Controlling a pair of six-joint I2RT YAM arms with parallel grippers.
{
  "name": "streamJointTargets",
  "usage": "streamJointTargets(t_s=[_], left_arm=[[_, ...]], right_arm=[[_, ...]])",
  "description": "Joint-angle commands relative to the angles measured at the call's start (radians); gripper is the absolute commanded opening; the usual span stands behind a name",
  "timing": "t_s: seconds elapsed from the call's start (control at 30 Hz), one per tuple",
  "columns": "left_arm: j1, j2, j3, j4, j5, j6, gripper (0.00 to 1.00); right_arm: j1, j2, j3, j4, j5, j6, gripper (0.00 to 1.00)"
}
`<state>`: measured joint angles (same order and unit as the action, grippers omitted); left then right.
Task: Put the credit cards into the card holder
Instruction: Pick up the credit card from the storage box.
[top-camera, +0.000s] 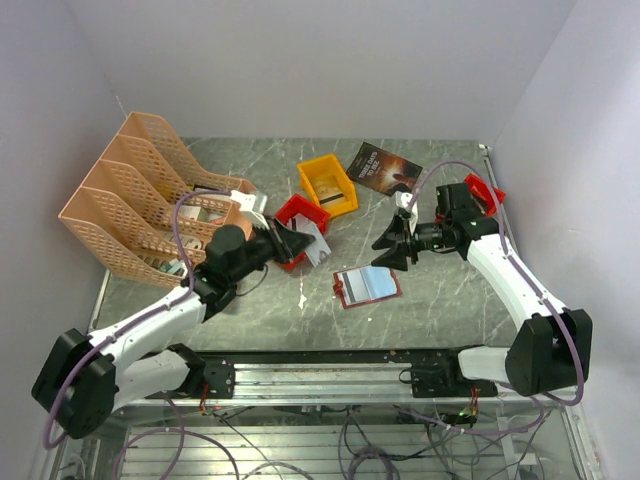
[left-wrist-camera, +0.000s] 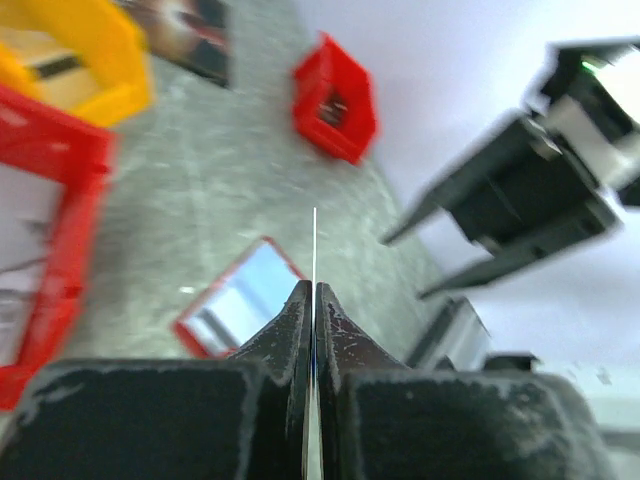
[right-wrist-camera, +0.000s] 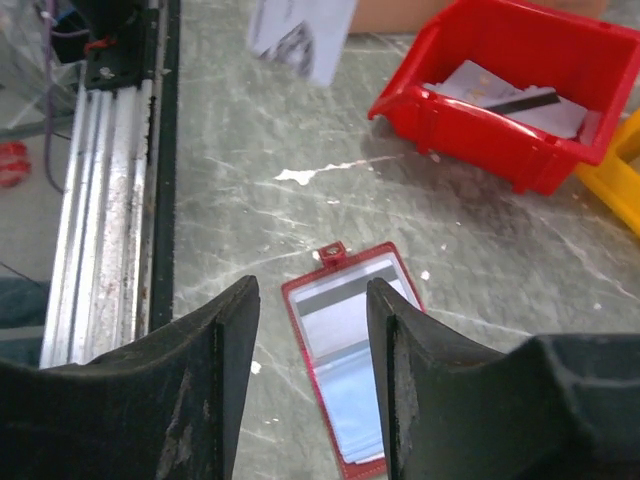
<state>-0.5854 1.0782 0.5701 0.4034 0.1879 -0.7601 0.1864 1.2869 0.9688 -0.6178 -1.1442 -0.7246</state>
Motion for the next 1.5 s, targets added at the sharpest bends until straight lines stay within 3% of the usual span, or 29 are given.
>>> streamJointTargets(t_s=[0.0,0.13,0.2,0.47,0.63,0.73,0.87,0.93,1.07,1.1,1.17,1.27,1.37,1.4,1.47], left_arm=[[-0.139,-0.049,-0.064,0.259,0.025,0.007,0.07],[-0.237,-0.028,-0.127,0.426,-0.011,0.021,0.07],[-0.275,-0.013,-0.135,0.457,-0.032,0.056,0.07],[-0.353,0.082,-0.130,0.608,-0.033,0.177,0.07],[-0.380,0.144,-0.091,0.656,0.004,0.207,0.07],[-0.390,0.168,-0.068,0.658,0.017,0.215,0.07],[-0.391,0.182,-0.048,0.652,0.032,0.215,0.07],[-0.391,0.187,-0.043,0.653,0.039,0.213,0.07],[-0.391,0.192,-0.038,0.653,0.049,0.208,0.07],[-0.391,0.191,-0.039,0.654,0.045,0.205,0.08],[-0.391,0.182,-0.045,0.648,0.018,0.189,0.13],[-0.392,0.136,-0.073,0.615,-0.028,0.151,0.46],[-0.379,0.059,-0.139,0.639,-0.059,0.115,0.72],[-0.369,0.037,-0.159,0.641,-0.060,0.091,0.79],[-0.340,0.008,-0.183,0.642,-0.011,0.049,0.81]], right_arm=[[0.002,0.019,0.075,-0.203,-0.139,-0.179,0.50],[0.026,0.090,0.198,-0.559,-0.192,-0.426,0.59],[0.036,0.100,0.218,-0.642,-0.186,-0.465,0.65],[0.102,-0.001,0.124,-0.378,-0.162,-0.094,0.72],[0.119,-0.047,0.042,-0.174,-0.190,0.118,0.66],[0.126,-0.047,0.002,-0.148,-0.214,0.152,0.62],[0.146,-0.034,-0.009,-0.170,-0.227,0.128,0.52],[0.152,-0.029,-0.013,-0.169,-0.238,0.128,0.42],[0.151,-0.016,-0.008,-0.169,-0.268,0.125,0.01],[0.152,-0.014,-0.008,-0.169,-0.277,0.123,0.00],[0.151,-0.017,-0.021,-0.150,-0.293,0.133,0.00],[0.149,-0.035,-0.065,-0.049,-0.317,0.214,0.00],[0.140,-0.061,-0.115,0.078,-0.362,0.319,0.00],[0.135,-0.072,-0.134,0.135,-0.373,0.369,0.00],[0.126,-0.093,-0.181,0.275,-0.409,0.494,0.00]])
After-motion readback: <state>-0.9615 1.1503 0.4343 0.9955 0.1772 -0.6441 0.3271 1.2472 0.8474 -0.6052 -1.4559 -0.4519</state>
